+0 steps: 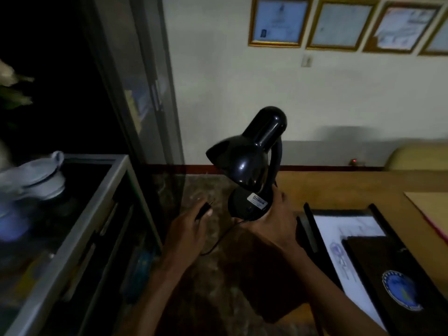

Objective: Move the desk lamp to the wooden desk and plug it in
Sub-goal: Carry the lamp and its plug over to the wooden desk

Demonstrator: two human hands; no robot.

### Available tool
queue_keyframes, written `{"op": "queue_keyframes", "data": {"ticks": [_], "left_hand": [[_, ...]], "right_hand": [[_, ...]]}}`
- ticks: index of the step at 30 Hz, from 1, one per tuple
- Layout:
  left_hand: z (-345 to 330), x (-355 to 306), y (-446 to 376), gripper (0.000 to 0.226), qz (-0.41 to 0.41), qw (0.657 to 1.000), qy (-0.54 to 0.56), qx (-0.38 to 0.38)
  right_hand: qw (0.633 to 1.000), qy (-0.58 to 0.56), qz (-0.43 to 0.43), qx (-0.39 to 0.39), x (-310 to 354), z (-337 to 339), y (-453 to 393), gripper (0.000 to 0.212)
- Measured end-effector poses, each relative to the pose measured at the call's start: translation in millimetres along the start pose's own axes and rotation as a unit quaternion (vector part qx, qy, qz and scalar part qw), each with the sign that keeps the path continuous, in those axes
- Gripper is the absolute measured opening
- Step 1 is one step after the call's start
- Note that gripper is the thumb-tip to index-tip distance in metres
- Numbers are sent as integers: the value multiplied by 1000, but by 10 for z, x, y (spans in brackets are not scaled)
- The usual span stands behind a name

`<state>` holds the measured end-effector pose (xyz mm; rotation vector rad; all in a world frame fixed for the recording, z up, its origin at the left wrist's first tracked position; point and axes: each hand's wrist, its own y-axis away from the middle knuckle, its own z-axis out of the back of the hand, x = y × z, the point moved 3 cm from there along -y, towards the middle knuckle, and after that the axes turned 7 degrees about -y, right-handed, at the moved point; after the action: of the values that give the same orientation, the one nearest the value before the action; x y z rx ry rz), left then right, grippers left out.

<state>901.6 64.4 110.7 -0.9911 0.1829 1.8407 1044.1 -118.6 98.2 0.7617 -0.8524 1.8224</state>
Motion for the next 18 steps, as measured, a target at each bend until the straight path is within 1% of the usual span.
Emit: {"op": "queue_keyframes", "data": {"ticks": [3,8,13,16,18], "left_hand": [[-140,69,-621,35,-33,999,24,20],[-563,132,-1616,34,-64,996,49,47],[-1214,101,-2793,32,-88,993,59,61],[-1599,6,-3502,37,-90,991,57,86],[-1809,-117,-3926,39,-106,987,61,106]], "right_hand": [[999,25,-2,-23,-29,-46,-498,125],[998,19,-27,-51,-292,-145,-1403,125],[993,12,-49,-107,-819,-204,-2480,127],[989,9,-79,-128,-1157,-166,-3121,132],[984,0,-102,-146,-1336,-113,-3495,134]]}}
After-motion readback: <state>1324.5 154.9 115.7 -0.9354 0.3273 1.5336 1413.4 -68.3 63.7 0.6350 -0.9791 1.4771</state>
